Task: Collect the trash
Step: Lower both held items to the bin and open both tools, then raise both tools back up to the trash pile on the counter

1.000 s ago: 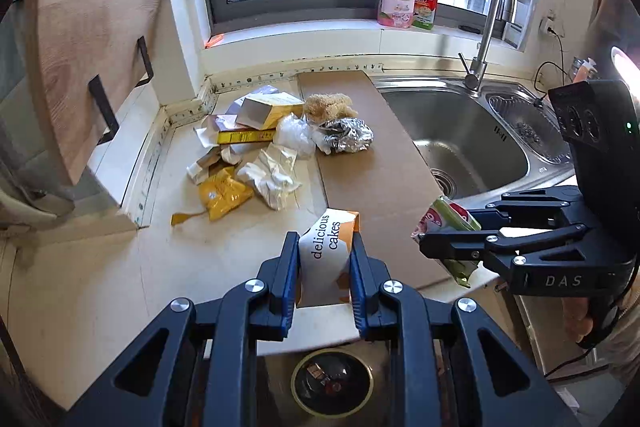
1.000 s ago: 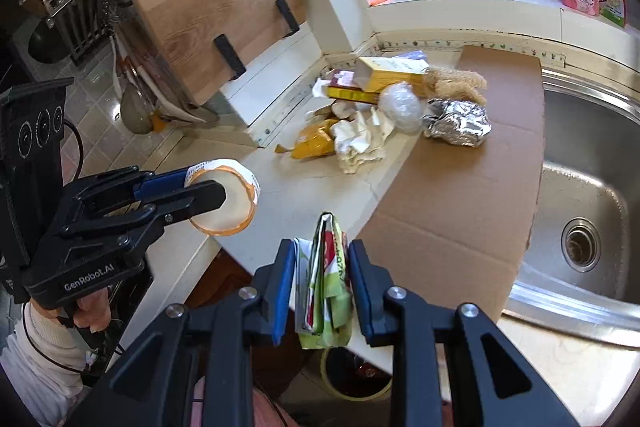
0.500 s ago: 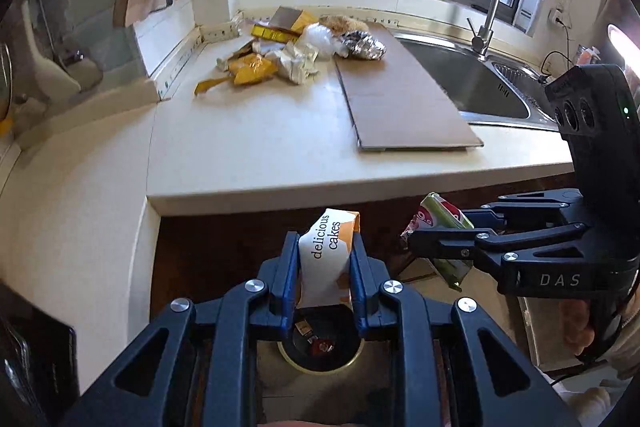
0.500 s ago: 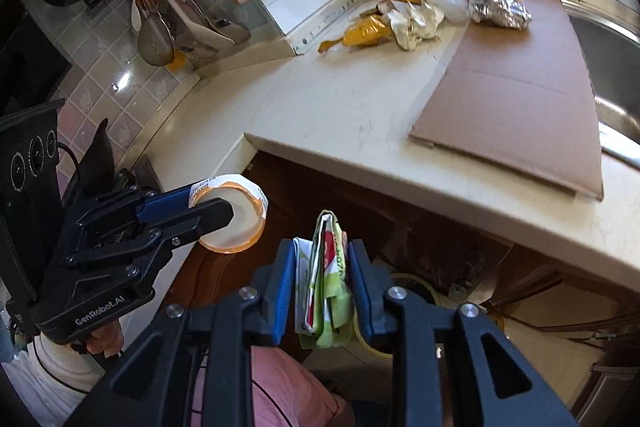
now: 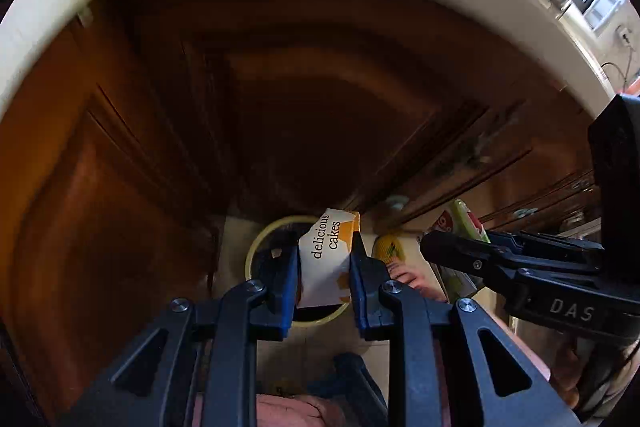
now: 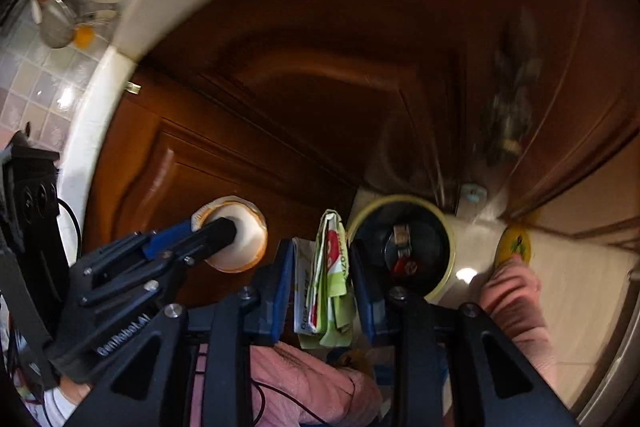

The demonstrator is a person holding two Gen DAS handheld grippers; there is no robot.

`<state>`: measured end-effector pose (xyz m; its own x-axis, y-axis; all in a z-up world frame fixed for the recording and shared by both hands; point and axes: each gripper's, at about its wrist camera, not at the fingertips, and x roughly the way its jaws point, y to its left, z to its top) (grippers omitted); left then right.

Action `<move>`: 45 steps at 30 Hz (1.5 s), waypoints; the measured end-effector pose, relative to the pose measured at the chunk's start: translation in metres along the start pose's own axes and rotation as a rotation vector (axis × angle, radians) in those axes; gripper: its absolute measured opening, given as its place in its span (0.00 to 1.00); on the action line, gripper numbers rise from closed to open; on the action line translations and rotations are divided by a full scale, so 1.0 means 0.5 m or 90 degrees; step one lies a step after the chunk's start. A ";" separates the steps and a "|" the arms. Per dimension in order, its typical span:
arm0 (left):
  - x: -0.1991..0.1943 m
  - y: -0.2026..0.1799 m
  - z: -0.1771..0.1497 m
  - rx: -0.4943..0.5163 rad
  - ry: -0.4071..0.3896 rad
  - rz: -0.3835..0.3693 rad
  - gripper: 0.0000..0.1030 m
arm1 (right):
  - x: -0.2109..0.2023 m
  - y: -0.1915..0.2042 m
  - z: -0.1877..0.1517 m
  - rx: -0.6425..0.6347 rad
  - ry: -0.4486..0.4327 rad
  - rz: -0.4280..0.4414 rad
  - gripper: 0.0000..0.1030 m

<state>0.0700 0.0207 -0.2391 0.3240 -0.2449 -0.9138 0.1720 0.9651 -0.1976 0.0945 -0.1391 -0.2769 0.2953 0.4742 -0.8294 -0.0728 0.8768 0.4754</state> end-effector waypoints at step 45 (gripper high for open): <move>0.060 0.046 -0.032 -0.051 0.040 -0.015 0.58 | 0.047 -0.016 -0.005 0.002 0.000 -0.106 0.45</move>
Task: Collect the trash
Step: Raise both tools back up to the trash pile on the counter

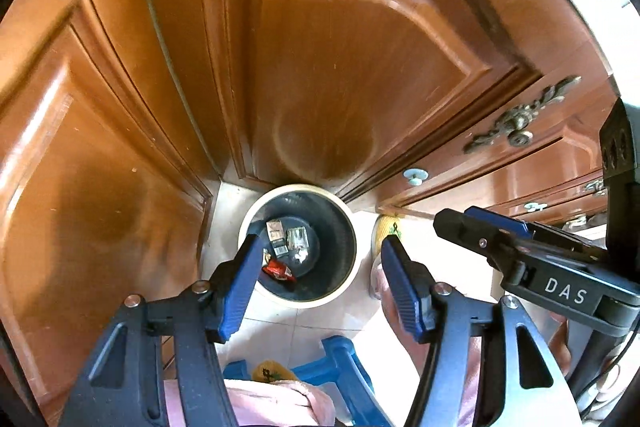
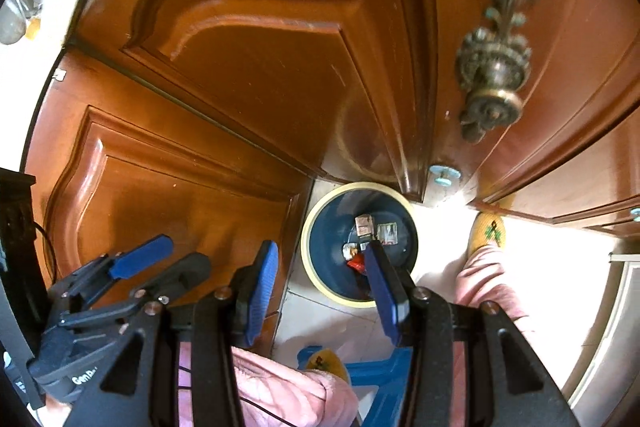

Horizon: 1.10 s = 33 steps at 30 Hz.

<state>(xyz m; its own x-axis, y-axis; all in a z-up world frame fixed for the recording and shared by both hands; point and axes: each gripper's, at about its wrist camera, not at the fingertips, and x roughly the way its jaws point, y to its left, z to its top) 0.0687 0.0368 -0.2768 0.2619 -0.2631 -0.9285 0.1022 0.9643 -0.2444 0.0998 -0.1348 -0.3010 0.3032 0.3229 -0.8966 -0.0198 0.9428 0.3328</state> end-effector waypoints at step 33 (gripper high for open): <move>-0.475 -0.104 0.166 0.080 -0.284 -0.030 0.73 | -0.438 0.142 0.155 -0.152 -0.234 -0.063 0.45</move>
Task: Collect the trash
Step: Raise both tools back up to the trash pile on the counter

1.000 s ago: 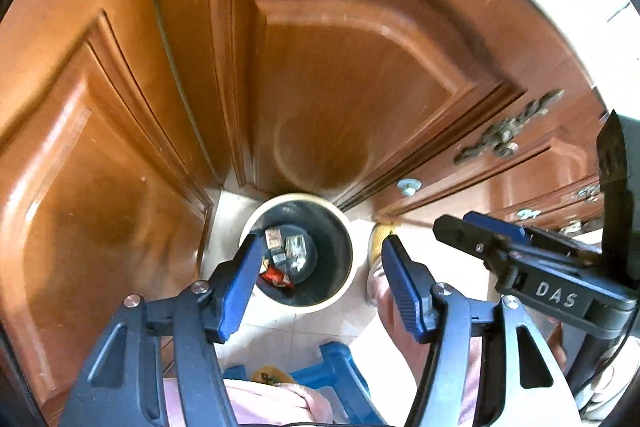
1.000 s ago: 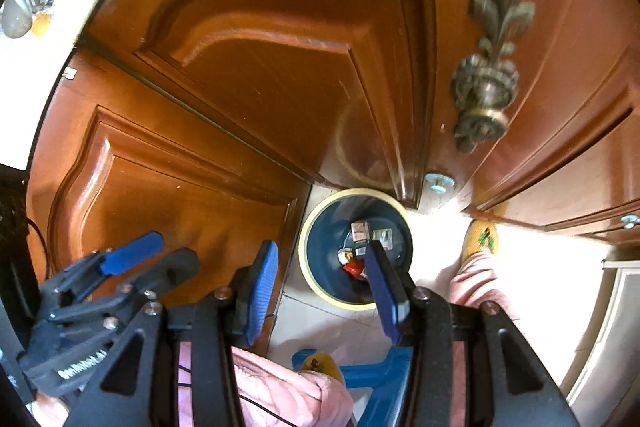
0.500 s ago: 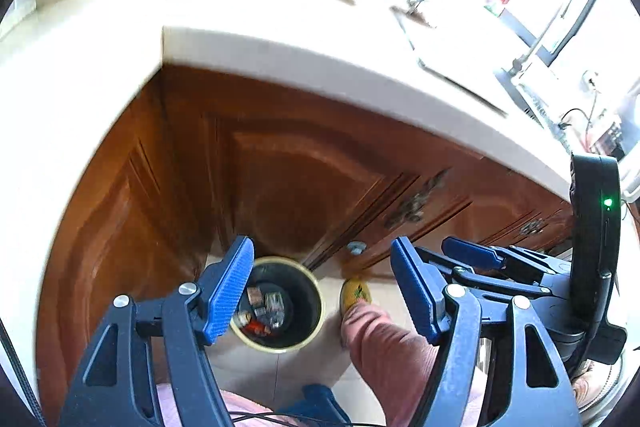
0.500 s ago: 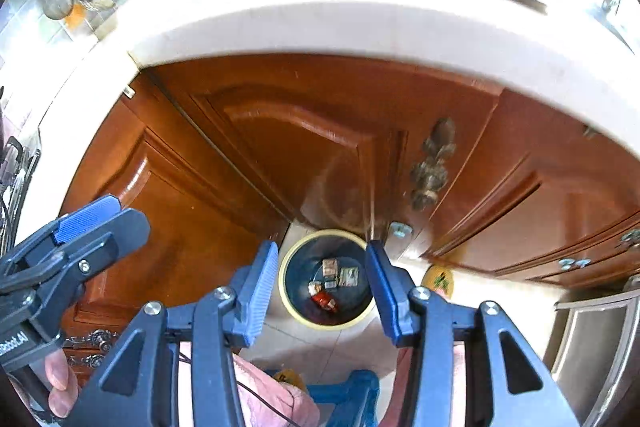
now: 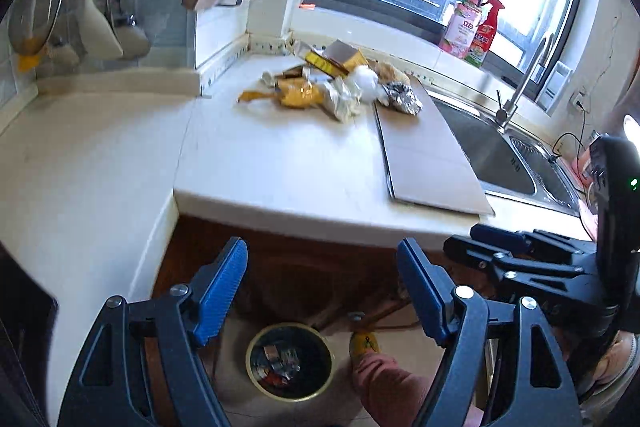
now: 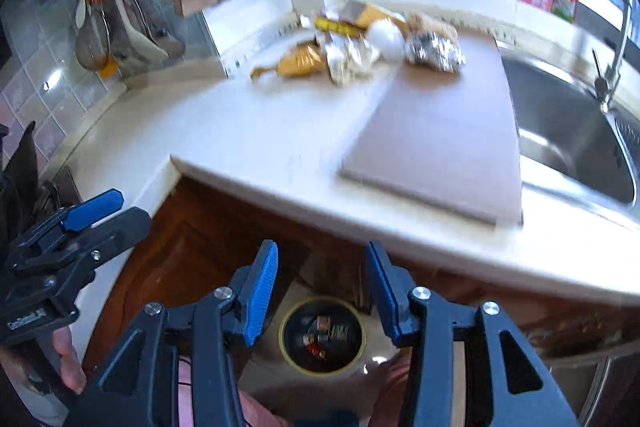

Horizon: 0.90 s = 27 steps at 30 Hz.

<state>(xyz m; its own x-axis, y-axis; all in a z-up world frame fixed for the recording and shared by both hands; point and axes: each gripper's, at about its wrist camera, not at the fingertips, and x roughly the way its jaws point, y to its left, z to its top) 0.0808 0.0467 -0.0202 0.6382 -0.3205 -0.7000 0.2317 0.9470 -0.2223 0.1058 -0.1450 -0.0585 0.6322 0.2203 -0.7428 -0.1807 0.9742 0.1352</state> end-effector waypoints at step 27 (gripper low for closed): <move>0.386 0.083 0.389 -0.024 0.070 0.071 0.67 | 0.366 -0.103 0.371 0.087 0.140 0.076 0.45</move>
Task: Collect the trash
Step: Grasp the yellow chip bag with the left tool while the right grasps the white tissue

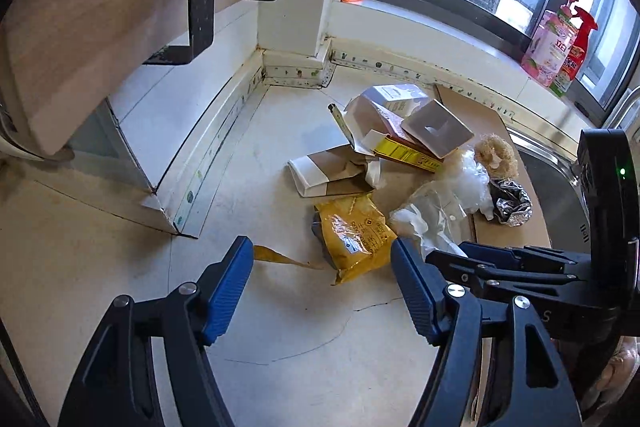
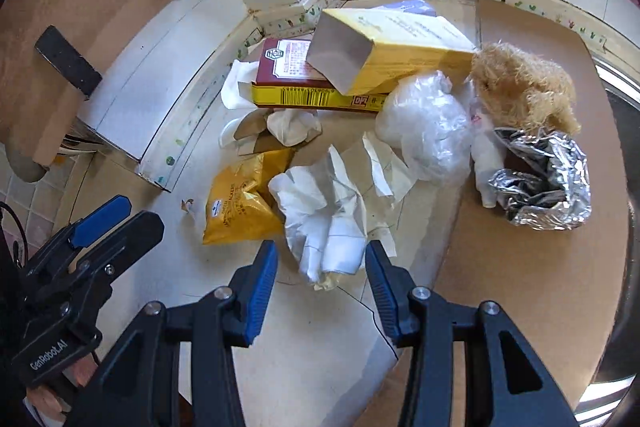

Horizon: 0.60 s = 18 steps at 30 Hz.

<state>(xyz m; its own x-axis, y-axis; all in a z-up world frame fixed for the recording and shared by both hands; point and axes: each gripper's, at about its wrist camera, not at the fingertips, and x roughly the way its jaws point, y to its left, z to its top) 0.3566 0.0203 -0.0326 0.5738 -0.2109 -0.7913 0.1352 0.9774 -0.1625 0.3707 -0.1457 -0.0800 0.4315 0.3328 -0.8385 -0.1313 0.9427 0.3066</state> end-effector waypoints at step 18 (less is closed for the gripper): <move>0.103 -0.021 0.026 -0.019 0.065 -0.024 0.68 | -0.015 -0.043 -0.019 0.036 -0.013 0.054 0.37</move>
<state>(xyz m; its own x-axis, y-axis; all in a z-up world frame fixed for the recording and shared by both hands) 0.3953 -0.0008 -0.0638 0.4827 -0.2466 -0.8404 0.1300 0.9691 -0.2098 0.3616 -0.1683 -0.0846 0.4389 0.4108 -0.7991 -0.1183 0.9080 0.4018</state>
